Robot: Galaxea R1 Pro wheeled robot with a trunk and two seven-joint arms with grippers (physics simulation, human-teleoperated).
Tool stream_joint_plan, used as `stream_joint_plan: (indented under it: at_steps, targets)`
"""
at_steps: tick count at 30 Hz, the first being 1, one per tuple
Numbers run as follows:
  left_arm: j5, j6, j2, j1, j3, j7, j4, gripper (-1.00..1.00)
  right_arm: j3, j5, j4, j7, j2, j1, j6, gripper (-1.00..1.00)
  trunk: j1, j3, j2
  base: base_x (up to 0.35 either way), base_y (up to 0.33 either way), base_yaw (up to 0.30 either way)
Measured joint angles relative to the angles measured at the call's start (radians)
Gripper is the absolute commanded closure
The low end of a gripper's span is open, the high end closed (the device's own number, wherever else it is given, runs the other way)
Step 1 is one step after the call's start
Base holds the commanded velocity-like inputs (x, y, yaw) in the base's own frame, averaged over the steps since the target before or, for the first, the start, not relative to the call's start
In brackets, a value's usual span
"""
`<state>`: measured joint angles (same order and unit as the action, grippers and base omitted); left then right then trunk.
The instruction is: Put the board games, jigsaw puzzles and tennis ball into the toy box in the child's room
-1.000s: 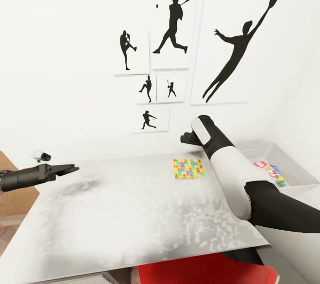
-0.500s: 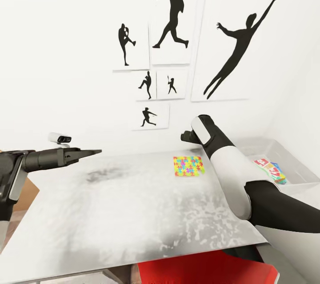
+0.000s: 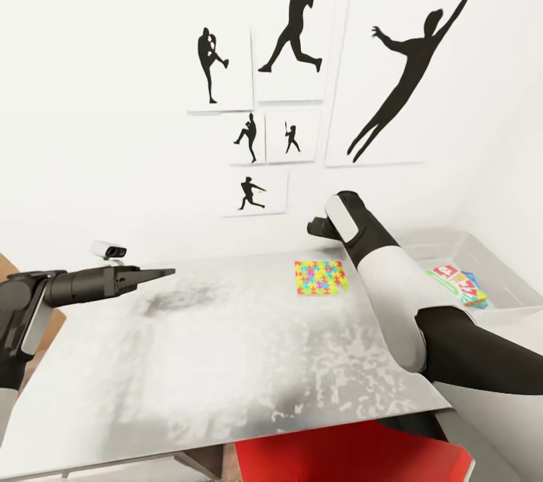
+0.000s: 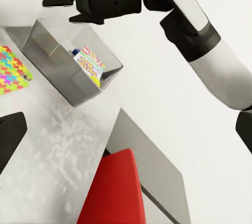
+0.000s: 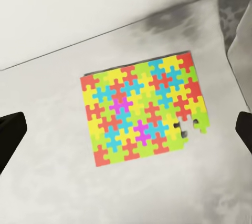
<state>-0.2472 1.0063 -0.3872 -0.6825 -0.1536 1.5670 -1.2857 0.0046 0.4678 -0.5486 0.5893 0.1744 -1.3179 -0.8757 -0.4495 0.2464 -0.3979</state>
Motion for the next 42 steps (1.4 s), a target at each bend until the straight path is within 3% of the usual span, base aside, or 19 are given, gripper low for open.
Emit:
stream_joint_plan:
  at_steps: [13,19,26,42]
  targets:
    - [-0.002,0.017,0.004,-0.002,0.002,0.0,0.002,-1.0,0.002,-0.005,-0.021,0.0,0.0,-0.002,0.0,-1.0,0.0,0.021,0.0,0.0,0.0,0.0]
    - [0.001,0.025,0.019,-0.077,0.022,0.0,0.001,-1.0,0.002,-0.012,-0.021,0.008,0.0,-0.004,0.0,-1.0,0.0,0.031,0.0,0.0,0.0,0.0]
    - [0.048,0.03,0.023,-0.184,0.05,0.0,0.008,-1.0,0.001,-0.066,-0.018,0.01,0.0,-0.025,0.0,-1.0,0.0,0.043,0.0,0.0,0.0,0.0]
    - [0.064,0.03,0.023,-0.211,0.054,0.0,0.016,-1.0,0.0,-0.075,-0.011,0.009,0.0,-0.056,0.031,-1.0,0.0,0.069,0.0,0.0,0.0,0.0]
